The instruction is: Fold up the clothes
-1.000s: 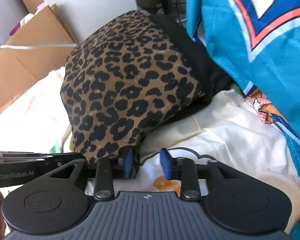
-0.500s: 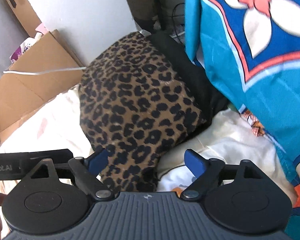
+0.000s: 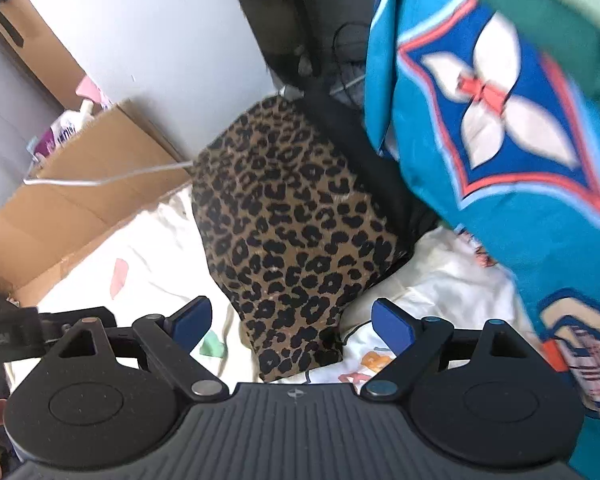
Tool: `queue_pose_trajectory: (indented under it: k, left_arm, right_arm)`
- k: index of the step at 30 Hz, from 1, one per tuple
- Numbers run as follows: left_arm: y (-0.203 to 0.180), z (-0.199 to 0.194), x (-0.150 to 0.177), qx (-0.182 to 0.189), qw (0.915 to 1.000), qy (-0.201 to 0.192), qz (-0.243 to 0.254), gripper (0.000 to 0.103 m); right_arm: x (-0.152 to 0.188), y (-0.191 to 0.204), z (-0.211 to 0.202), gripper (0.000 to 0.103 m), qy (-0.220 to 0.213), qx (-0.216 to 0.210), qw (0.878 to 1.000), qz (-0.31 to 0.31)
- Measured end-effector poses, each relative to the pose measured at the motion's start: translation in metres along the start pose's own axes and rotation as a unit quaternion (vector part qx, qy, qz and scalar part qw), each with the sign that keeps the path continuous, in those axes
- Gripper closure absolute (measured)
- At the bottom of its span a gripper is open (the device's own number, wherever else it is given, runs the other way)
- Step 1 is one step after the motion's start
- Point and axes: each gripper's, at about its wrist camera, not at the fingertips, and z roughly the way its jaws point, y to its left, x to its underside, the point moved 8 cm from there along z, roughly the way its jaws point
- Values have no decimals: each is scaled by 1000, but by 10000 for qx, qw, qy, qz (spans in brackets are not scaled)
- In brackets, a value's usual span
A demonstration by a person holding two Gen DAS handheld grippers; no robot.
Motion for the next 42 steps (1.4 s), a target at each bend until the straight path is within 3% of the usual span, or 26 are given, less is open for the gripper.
queue_pose_trajectory:
  k: [9,18,27,42]
  left_arm:
    - [-5,-88,-12,-112,9993,-237,255,5]
    - [2,-165,-13,92,9989,-364,297,4]
    - [44,-247,-17,-211,9967,-782,13,2]
    - [135,-373,45,-666,9883,-1186,-695,2]
  right_arm:
    - [-24,28,-90,12,-248,-13,9997,13]
    - [-25,38,-165,12,-458,-90,9987,184]
    - [-15,40,-214,12,-464,-250,9984,186]
    - [18,98,-293,12,-554,-835,9942,-394]
